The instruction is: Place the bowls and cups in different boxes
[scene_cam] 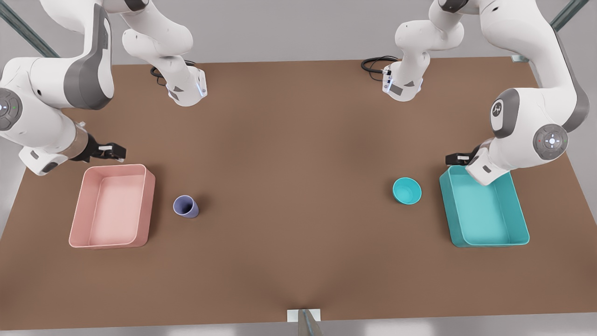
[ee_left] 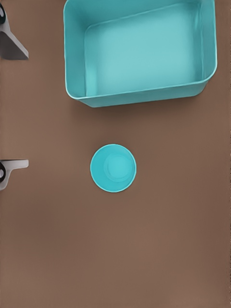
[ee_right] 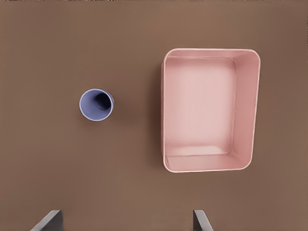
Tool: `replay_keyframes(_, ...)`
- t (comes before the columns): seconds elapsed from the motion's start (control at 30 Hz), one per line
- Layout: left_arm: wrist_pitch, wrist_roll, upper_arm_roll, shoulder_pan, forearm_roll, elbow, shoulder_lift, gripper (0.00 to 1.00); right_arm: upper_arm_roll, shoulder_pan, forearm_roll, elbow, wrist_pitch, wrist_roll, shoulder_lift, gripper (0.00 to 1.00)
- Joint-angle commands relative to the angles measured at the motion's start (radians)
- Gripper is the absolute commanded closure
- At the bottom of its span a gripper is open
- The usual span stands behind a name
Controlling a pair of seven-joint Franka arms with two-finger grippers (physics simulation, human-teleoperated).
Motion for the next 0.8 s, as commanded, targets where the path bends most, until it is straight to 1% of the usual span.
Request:
replay_keyframes(0.0,0.026,0.013,0.0,0.0,0.0,0.0,-0.001,0.0,0.0,0.0,-0.002,0.004,0.041,-0.009,0.005,0.0)
replay_keyframes(0.03,0.027,0.012,0.0,-0.003,0.0,-0.003,-0.001,0.0,0.0,0.016,0.0,0.024,0.039,0.005,0.046,0.0)
replay_keyframes(0.07,0.065,-0.005,-0.002,-0.055,0.003,-0.015,0.014,0.0,-0.002,0.042,0.0,0.053,0.041,0.008,0.132,0.0)
replay_keyframes(0.1,0.189,-0.063,-0.002,-0.147,0.055,-0.075,0.06,0.0,-0.003,0.093,-0.009,0.053,0.081,0.013,0.207,0.0)
replay_keyframes(0.13,0.293,-0.108,0.0,-0.187,0.121,-0.139,0.082,0.0,-0.002,0.095,-0.003,0.048,0.139,0.013,0.259,0.0)
replay_keyframes(0.17,0.477,-0.134,0.0,-0.195,0.128,-0.225,0.118,0.0,-0.002,0.089,0.024,0.042,0.2,0.013,0.318,0.0)
replay_keyframes(0.2,0.599,-0.134,0.0,-0.201,0.129,-0.263,0.157,0.0,-0.002,0.085,0.05,0.039,0.263,0.011,0.37,0.0)
replay_keyframes(0.23,0.671,-0.134,0.001,-0.202,0.132,-0.288,0.18,0.0,-0.002,0.078,0.086,-0.001,0.341,0.001,0.387,0.0)
replay_keyframes(0.3,0.7,-0.134,0.003,-0.238,0.134,-0.309,0.201,0.0,-0.002,0.078,0.087,-0.076,0.449,-0.006,0.382,0.0)
replay_keyframes(0.37,0.763,-0.134,0.006,-0.245,0.135,-0.372,0.212,0.0,0.0,0.064,0.112,-0.167,0.538,-0.025,0.35,0.0)
replay_keyframes(0.4,0.765,-0.136,0.006,-0.245,0.174,-0.38,0.212,0.0,-0.002,0.064,0.123,-0.219,0.593,-0.029,0.333,0.0)
replay_keyframes(0.47,0.779,-0.143,0.006,-0.245,0.174,-0.418,0.215,0.0,-0.002,0.066,0.126,-0.312,0.69,-0.03,0.313,0.0)
replay_keyframes(0.57,0.791,-0.149,0.006,-0.253,0.175,-0.435,0.249,0.0,-0.003,0.064,0.124,-0.36,0.722,-0.032,0.319,0.0)
replay_keyframes(0.7,0.788,-0.165,0.008,-0.261,0.177,-0.46,0.283,0.0,-0.005,0.055,0.12,-0.365,0.753,-0.032,0.35,0.0)
replay_keyframes(0.73,0.786,-0.169,0.014,-0.259,0.177,-0.467,0.286,0.03,-0.005,0.05,0.12,-0.366,0.753,-0.032,0.352,0.0)
replay_keyframes(0.77,0.786,-0.189,0.02,-0.262,0.177,-0.467,0.286,0.15,-0.005,0.049,0.12,-0.368,0.753,-0.032,0.355,0.0)
